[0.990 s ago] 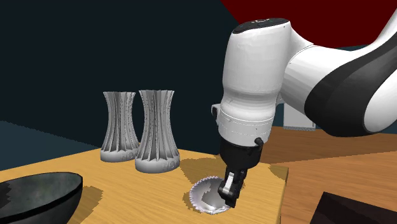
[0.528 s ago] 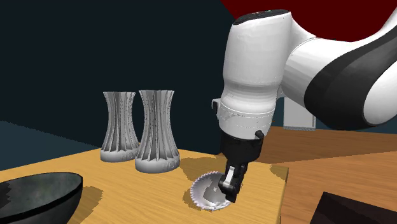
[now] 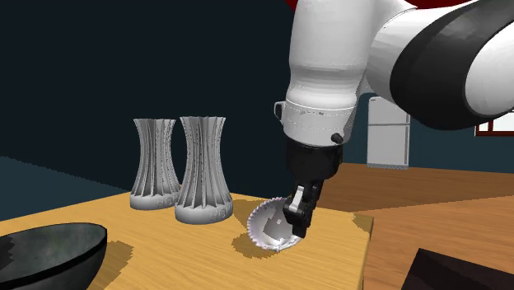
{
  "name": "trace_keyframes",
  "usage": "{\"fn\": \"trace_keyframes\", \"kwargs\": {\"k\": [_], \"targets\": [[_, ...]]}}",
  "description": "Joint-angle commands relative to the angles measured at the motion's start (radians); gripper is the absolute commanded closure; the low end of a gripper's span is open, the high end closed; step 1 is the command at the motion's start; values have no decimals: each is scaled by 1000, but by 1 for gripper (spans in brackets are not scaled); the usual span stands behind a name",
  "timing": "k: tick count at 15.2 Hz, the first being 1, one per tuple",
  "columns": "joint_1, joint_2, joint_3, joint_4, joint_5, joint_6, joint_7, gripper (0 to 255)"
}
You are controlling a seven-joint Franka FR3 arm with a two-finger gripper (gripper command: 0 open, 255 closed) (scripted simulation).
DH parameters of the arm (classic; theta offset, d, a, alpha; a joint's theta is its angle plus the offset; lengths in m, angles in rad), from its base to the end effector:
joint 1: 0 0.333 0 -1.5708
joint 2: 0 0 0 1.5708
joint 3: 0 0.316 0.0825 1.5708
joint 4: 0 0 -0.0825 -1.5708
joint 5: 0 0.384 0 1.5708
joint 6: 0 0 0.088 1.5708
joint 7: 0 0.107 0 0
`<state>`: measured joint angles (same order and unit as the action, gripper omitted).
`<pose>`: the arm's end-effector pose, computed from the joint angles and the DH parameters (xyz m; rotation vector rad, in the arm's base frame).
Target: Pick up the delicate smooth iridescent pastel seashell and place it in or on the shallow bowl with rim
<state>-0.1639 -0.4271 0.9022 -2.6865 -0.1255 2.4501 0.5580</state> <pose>0.3122 0.2553 0.3254 2.7775 0.3298 0.3683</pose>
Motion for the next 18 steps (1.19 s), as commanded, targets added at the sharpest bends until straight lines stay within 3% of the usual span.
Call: {"fn": "trace_keyframes", "kwargs": {"k": [1, 9, 18], "targets": [[20, -20, -24, 11, 18, -29, -24, 255], [85, -99, -106, 58, 71, -147, -103, 255], [120, -165, -172, 128, 96, -275, -168, 255]]}}
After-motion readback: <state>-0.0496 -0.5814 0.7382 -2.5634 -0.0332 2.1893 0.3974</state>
